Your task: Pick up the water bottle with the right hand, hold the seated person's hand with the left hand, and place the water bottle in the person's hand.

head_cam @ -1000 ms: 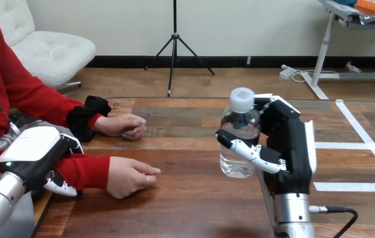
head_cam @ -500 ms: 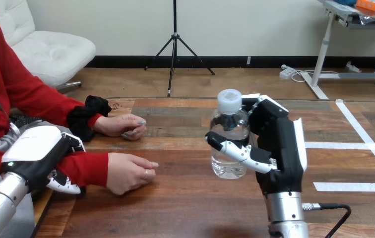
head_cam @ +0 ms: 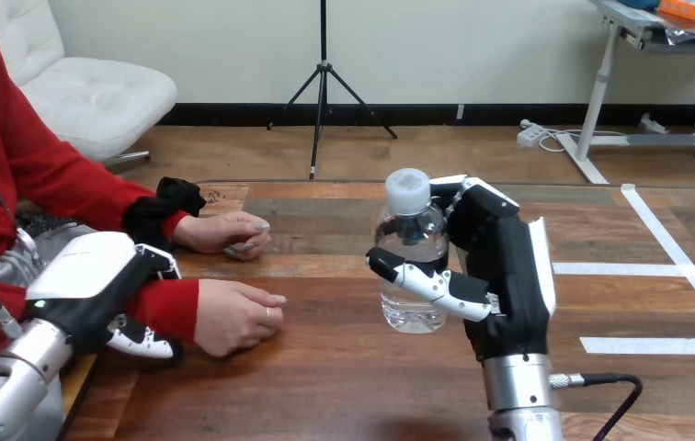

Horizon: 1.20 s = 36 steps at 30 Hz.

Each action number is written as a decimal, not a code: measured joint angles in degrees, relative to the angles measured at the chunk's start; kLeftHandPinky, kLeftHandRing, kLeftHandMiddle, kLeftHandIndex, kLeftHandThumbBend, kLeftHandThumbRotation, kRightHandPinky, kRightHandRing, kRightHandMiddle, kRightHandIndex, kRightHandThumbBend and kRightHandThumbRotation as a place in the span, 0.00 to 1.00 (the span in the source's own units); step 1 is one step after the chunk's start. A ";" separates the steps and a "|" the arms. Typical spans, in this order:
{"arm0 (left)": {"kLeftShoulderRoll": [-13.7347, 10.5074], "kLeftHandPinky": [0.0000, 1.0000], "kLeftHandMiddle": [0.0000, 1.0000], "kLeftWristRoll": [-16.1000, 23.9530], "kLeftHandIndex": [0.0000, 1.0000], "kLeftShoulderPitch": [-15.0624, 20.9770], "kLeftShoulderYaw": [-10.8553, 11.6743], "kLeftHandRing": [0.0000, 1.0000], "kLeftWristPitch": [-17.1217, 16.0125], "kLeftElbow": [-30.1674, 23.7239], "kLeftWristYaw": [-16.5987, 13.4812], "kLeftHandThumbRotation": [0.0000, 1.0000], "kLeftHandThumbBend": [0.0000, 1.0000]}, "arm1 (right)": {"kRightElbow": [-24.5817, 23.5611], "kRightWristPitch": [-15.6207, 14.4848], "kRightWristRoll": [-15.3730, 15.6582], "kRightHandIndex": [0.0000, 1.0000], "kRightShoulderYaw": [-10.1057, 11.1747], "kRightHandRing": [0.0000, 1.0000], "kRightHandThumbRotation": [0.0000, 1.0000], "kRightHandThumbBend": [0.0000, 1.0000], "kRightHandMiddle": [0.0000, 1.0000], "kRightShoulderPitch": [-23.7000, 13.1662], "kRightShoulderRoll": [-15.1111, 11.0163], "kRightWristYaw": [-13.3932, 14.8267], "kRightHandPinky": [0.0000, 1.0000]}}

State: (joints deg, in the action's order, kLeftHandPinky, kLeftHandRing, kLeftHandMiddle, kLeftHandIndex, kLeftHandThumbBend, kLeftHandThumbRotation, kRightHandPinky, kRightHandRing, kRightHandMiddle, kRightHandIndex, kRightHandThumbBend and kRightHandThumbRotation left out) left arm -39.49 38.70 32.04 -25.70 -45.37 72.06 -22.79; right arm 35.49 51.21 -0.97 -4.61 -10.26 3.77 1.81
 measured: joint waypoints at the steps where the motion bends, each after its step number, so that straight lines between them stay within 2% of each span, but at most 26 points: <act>1: 0.01 0.29 0.44 0.00 0.46 0.00 0.00 0.36 -0.13 0.00 -0.02 0.00 0.78 | 0.07 0.00 0.02 0.44 -0.09 0.43 0.00 0.79 0.47 -0.06 0.00 0.04 0.37; 22: -0.28 0.33 0.47 -0.37 0.49 -0.60 1.88 0.39 -3.38 -0.42 0.72 0.06 0.77 | 2.82 0.03 0.27 0.45 -1.94 0.43 0.00 0.77 0.47 -1.70 0.00 -0.04 0.37; 36: -0.72 0.30 0.45 -0.73 0.48 -0.83 2.47 0.36 -5.62 -1.17 1.43 0.08 0.73 | 3.75 0.11 1.31 0.44 -3.01 0.42 0.00 0.78 0.46 -3.74 0.18 0.76 0.37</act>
State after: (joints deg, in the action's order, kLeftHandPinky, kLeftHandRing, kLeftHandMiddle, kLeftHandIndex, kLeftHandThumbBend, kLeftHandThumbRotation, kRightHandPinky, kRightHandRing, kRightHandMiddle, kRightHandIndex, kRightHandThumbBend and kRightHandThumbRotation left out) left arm -40.21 37.98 31.21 -23.23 -50.98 70.89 -21.36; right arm 39.24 51.31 0.34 -7.62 -13.99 3.95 2.57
